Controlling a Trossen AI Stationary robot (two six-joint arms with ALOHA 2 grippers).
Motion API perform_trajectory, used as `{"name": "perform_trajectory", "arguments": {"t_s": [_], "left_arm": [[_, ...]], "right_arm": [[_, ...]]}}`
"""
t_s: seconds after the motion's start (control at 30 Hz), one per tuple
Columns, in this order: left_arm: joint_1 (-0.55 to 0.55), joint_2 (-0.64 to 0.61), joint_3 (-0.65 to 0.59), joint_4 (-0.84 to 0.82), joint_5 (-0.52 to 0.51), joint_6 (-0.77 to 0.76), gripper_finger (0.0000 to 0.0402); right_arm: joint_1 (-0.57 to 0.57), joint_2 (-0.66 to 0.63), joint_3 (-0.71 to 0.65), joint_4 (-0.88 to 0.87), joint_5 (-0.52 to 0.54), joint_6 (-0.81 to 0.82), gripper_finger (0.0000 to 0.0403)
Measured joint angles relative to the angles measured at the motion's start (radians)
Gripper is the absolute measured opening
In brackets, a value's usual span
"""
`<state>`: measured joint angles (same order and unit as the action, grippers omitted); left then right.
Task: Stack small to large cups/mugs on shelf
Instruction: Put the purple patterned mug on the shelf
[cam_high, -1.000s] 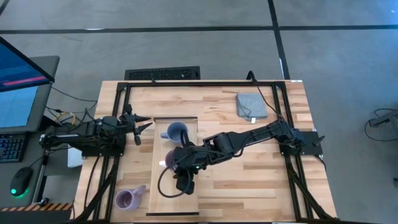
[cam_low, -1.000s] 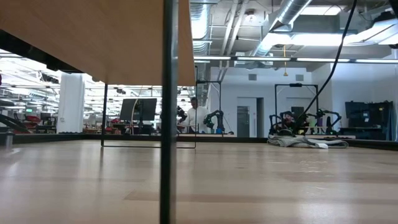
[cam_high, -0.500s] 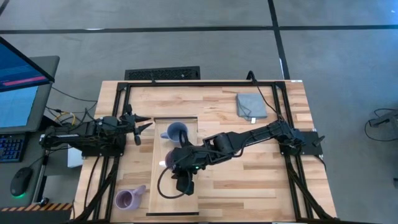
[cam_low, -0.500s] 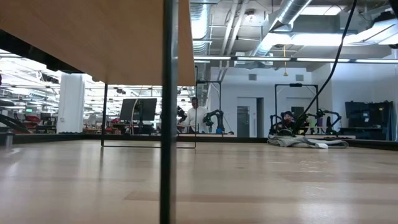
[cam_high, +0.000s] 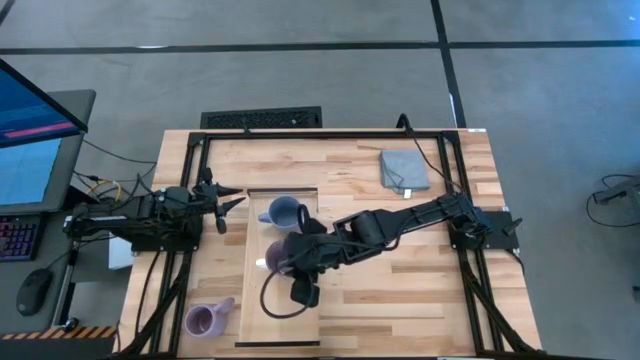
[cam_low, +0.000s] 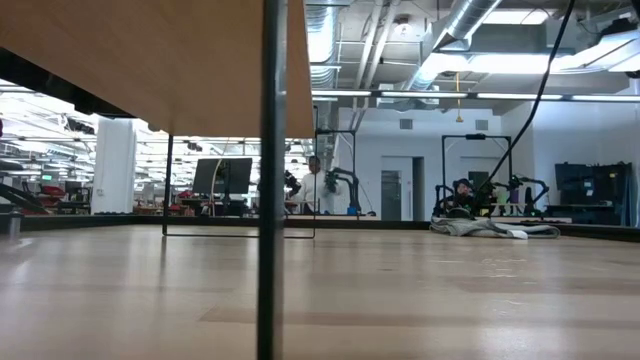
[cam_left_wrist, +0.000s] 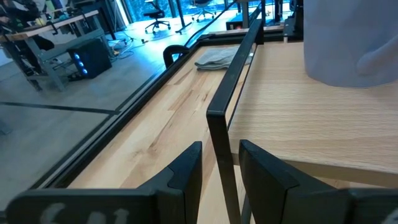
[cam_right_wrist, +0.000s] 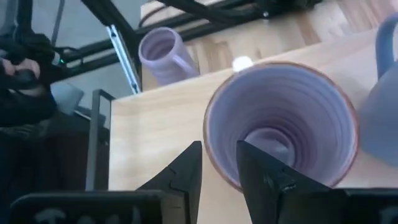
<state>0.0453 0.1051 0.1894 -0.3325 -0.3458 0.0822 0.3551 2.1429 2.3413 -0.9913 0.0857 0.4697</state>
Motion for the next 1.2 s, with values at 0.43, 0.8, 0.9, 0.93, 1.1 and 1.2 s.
{"name": "perform_trajectory", "arguments": {"t_s": [0.43, 0.8, 0.9, 0.93, 1.1, 1.2], "left_arm": [[0.0, 0.0, 0.0, 0.001, 0.0, 0.0, 0.0098], [0.0, 0.0, 0.0, 0.001, 0.0, 0.0, 0.0098], [0.0, 0.0, 0.0, 0.001, 0.0, 0.0, 0.0098], [0.0, 0.0, 0.0, 0.001, 0.0, 0.0, 0.0098], [0.0, 0.0, 0.0, 0.001, 0.0, 0.0, 0.0098], [0.0, 0.0, 0.0, 0.001, 0.0, 0.0, 0.0098]], "right_arm": [[0.042, -0.066, 0.014, -0.148, 0.103, 0.081, 0.0123], [0.002, -0.06, -0.044, -0.178, 0.1, 0.133, 0.0123], [-0.007, -0.06, -0.062, -0.177, 0.095, 0.133, 0.0123], [-0.009, -0.06, -0.066, -0.175, 0.095, 0.133, 0.0123], [-0.011, -0.06, -0.077, -0.165, 0.095, 0.132, 0.0123], [-0.011, -0.06, -0.076, -0.132, 0.092, 0.114, 0.0123]]}}
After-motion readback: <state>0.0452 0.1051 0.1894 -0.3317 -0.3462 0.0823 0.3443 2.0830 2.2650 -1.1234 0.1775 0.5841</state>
